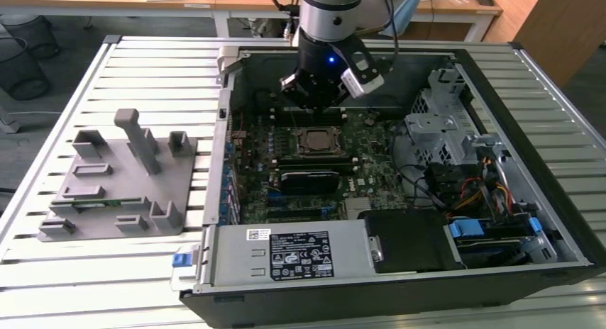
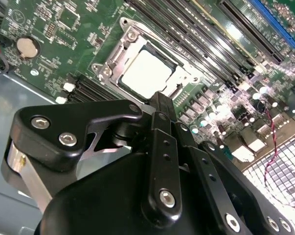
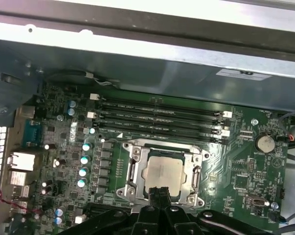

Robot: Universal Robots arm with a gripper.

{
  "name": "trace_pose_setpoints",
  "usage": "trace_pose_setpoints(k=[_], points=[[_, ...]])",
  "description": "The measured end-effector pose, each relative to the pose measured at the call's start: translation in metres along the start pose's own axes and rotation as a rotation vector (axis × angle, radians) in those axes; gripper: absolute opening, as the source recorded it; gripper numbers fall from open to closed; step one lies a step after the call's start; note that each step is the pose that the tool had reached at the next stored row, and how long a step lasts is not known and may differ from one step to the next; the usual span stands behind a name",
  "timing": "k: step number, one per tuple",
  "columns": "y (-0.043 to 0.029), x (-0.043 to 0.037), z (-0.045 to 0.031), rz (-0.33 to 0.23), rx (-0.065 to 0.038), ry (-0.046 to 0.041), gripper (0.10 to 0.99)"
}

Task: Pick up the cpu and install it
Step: 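Install the first cpu locking lever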

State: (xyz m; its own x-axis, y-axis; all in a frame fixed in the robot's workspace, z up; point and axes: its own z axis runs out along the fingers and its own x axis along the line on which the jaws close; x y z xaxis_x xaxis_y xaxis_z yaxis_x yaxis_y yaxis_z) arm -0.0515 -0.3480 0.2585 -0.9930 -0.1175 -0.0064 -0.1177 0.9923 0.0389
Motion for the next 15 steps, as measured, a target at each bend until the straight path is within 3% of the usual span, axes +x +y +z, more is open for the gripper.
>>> trace_pose_setpoints(k=[10,15], points=[[0.0011,0.0095,-0.0001,0.004,0.0,-0.0001,0.106],[0.002,0.0145,0.0001,0.049,0.0,-0.0018,0.106]])
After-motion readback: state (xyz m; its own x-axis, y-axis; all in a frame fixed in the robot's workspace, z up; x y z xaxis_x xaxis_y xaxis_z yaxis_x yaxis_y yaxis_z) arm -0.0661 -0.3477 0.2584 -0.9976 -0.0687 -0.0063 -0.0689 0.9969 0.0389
